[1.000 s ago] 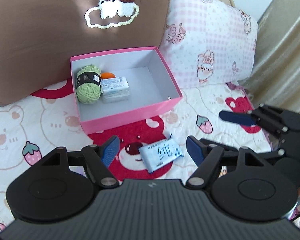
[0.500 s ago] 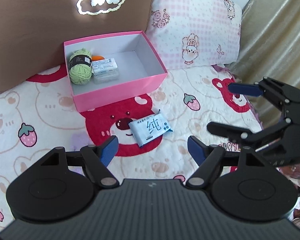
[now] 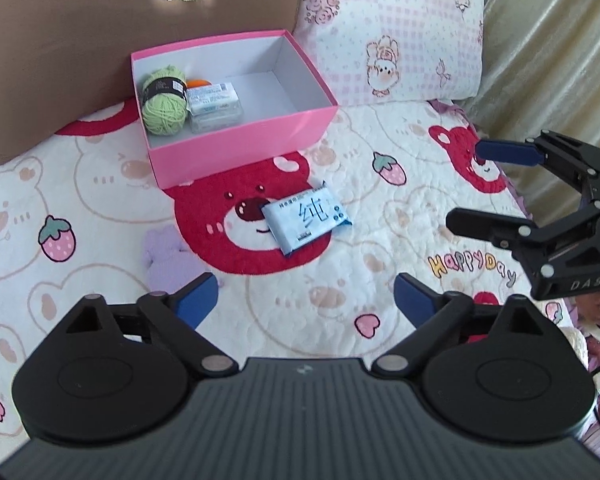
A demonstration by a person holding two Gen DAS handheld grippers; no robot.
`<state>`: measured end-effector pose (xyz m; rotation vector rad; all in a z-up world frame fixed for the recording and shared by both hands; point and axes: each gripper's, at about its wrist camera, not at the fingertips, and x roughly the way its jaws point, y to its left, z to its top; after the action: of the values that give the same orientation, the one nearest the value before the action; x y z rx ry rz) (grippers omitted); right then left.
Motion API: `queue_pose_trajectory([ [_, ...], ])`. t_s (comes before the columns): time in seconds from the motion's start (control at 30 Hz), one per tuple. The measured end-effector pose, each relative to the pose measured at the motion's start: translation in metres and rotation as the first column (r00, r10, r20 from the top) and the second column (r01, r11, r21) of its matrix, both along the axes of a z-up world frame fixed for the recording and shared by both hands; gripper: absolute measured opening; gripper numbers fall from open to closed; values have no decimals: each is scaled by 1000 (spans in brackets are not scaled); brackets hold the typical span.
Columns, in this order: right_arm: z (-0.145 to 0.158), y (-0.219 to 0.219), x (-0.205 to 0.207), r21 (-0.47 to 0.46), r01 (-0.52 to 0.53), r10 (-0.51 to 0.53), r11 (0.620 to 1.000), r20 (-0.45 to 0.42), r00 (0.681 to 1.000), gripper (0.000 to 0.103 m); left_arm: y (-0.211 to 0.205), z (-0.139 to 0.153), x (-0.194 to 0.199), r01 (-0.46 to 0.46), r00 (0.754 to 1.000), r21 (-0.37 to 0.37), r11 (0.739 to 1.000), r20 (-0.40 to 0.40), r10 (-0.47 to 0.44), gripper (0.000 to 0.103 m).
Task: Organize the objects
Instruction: 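Move the open left tool toward the wet-wipes pack on the quilt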
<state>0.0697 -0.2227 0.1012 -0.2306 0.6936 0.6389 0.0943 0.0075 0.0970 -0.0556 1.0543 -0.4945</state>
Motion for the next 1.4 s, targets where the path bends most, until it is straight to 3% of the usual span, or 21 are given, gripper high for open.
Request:
queue_pose_trajectory([
  [0.2, -12, -8, -10, 0, 52, -52, 999, 72, 996, 90, -1, -23, 1, -37, 999, 20, 999, -19, 38, 103],
  [0.37, -35, -14, -5, -1, 35, -35, 999, 15, 999, 90, -6, -51, 6, -60, 997, 54, 997, -36, 62, 103],
  [0.5, -55, -13, -4, -21, 16, -15, 1000, 16, 1000, 90, -10, -59, 5, -69, 997, 36, 997, 39, 68, 103],
  [0.67, -85, -8, 5, -109, 103, -92, 989, 99, 991, 90, -11, -64, 15, -79, 995, -2, 997, 61, 79, 103],
  [0.9, -126, -29, 39, -20, 214, -214, 977, 23, 977, 89, -16, -85, 31, -86, 995, -14, 996, 50, 87, 103],
  [1.13, -153, -34, 72, -3, 203, -203, 979, -73, 977, 89, -27, -99, 43, -86, 993, -2, 996, 82, 86, 102],
  [1.4, -193, -32, 81, 11, 212, -207, 977, -155, 966, 89, -53, -126, 61, -33, 998, 2, 999, 57, 33, 98],
])
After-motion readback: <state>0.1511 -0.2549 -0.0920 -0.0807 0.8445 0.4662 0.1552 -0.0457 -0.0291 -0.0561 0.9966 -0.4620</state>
